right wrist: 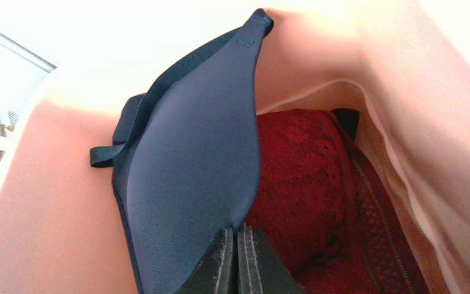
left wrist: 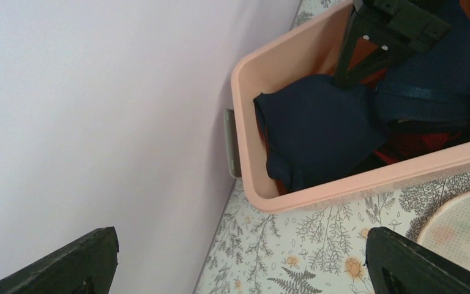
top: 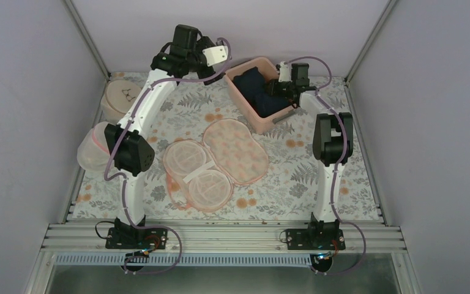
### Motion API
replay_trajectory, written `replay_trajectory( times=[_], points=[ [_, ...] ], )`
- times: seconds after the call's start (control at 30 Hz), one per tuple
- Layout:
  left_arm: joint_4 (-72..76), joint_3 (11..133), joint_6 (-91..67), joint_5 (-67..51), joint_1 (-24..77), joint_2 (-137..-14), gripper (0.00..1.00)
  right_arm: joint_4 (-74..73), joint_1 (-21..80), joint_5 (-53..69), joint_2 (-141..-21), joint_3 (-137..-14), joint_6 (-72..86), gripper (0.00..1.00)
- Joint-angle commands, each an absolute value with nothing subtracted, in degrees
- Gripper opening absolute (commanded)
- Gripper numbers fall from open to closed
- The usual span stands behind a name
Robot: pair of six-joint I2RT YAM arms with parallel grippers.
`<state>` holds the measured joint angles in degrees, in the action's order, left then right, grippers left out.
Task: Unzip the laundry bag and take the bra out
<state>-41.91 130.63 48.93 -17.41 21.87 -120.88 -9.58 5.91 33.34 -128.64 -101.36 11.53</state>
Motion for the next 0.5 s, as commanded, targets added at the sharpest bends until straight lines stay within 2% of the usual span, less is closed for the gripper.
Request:
replay_trajectory(
  times=[0.0,0.13,0.33,0.47],
  points=[
    [-40.94,130.43,47.31,-17.58,21.70,-118.47,1.00,-10.10,6.11,28.80,-128.38,-103.34,12.20,0.05],
    [-41.12,130.51,46.91,-16.98,21.58,-118.25,1.00,-17.82,6.77,22.78,-128.83,-109.29,8.81,0.28],
    [-42.86,130.20,44.36,-16.16,21.02,-117.78,1.00,-19.56,9.11,12.66,-122.25,-110.66,2.01,0.58],
    [-43.03,127.55,42.02,-15.79,20.34,-116.07,1.00,-23.17,9.82,6.28,-118.75,-111.35,-0.35,0.67]
  ],
)
